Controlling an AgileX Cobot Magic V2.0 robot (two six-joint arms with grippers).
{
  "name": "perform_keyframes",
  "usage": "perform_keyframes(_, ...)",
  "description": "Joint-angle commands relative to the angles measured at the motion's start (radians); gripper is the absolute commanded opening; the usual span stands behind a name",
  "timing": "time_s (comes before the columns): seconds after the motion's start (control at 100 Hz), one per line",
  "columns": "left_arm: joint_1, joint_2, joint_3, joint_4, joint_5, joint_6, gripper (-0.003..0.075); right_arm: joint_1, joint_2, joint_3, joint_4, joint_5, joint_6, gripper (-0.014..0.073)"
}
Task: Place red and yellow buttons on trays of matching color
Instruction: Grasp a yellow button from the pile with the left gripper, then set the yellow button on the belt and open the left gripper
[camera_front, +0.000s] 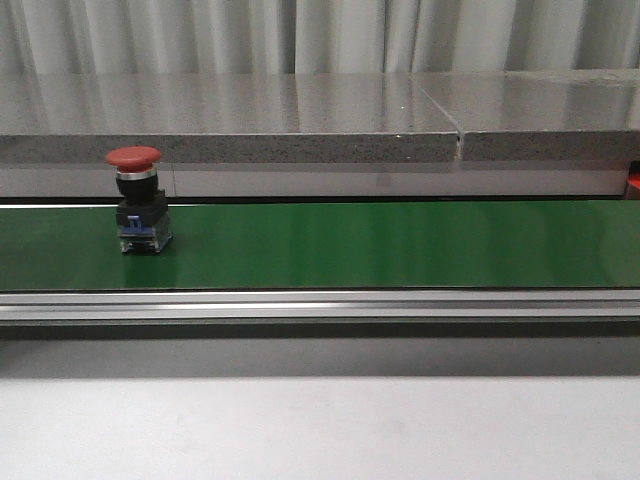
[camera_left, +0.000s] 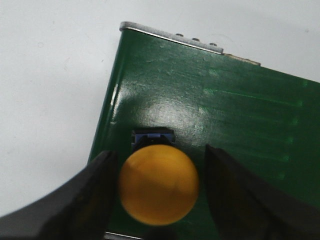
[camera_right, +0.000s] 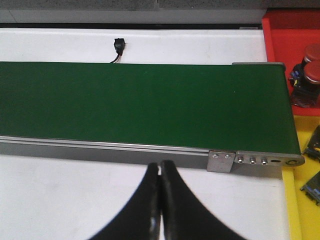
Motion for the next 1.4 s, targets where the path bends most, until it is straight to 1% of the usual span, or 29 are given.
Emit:
perform_keyframes(0.0, -0.006, -0.037, -0.026, -0.023, -0.029, 0.003, 0.0523, 0.001, 0.003, -0.024, -0.002, -0.069, -0.013, -0.0067)
perform_keyframes(0.06, -0.006, -0.041, -0.026, -0.030, -0.034, 0.003, 0.0527, 0.001, 0.003, -0.024, -0.002, -0.069, -0.013, -0.0067)
perform_keyframes(0.18, -0.013, -0.068, -0.026, -0.042, -0.060, 0.023, 0.0494, 0.001, 0.003, -0.024, -0.002, -0.069, -0.013, -0.0067)
perform_keyframes(0.32, -0.050, -0.129, -0.026, -0.042, -0.070, 0.081, 0.0421, 0.001, 0.003, -0.024, -0.002, -0.069, -0.013, -0.0067)
perform_keyframes(0.39, -0.075, -0.163, -0.026, -0.042, -0.075, 0.093, 0.0373, 0.001, 0.003, -0.024, -0.002, -0.069, -0.013, -0.0067)
perform_keyframes(0.48, -0.119, -0.206, -0.026, -0.042, -0.079, 0.118, 0.0279, 0.001, 0.003, -0.024, -0.002, -0.069, -0.013, -0.0067)
perform_keyframes(0.52, -0.145, -0.227, -0.026, -0.042, -0.079, 0.126, 0.0202, 0.001, 0.003, -0.024, -0.002, -0.069, -0.013, -0.0067)
perform_keyframes(0.55, -0.156, -0.236, -0.026, -0.042, -0.079, 0.132, 0.0166, 0.001, 0.003, -0.024, -0.002, -0.069, -0.013, -0.0067)
perform_keyframes(0.58, -0.175, -0.248, -0.025, -0.042, -0.079, 0.136, 0.0106, 0.001, 0.003, -0.024, -0.002, -0.069, -0.013, -0.0067)
perform_keyframes(0.6, -0.183, -0.257, -0.023, -0.042, -0.082, 0.143, 0.0083, 0.001, 0.003, -0.024, -0.002, -0.069, -0.013, -0.0067)
perform_keyframes(0.65, -0.213, -0.279, -0.012, -0.042, -0.094, 0.159, -0.0003, 0.001, 0.003, -0.024, -0.002, -0.069, -0.013, -0.0067)
perform_keyframes(0.67, -0.220, -0.288, -0.007, -0.042, -0.100, 0.161, -0.0022, 0.001, 0.003, -0.024, -0.002, -0.069, -0.013, -0.0067)
perform_keyframes(0.79, -0.276, -0.352, 0.042, -0.040, -0.154, 0.161, -0.0021, 0.001, 0.003, -0.024, -0.002, -0.069, -0.013, -0.0067)
perform_keyframes(0.95, -0.325, -0.460, 0.144, -0.038, -0.251, 0.161, -0.0021, 0.001, 0.003, -0.024, -0.002, -0.069, -0.013, -0.0067)
perform_keyframes(1.16, -0.347, -0.623, 0.279, -0.052, -0.285, 0.161, -0.0021, 0.001, 0.003, -0.024, -0.002, -0.069, -0.013, -0.0067)
perform_keyframes(1.39, -0.347, -0.833, 0.425, -0.057, -0.274, 0.161, -0.0021, 0.001, 0.003, -0.024, -0.002, -0.073, -0.013, -0.0067)
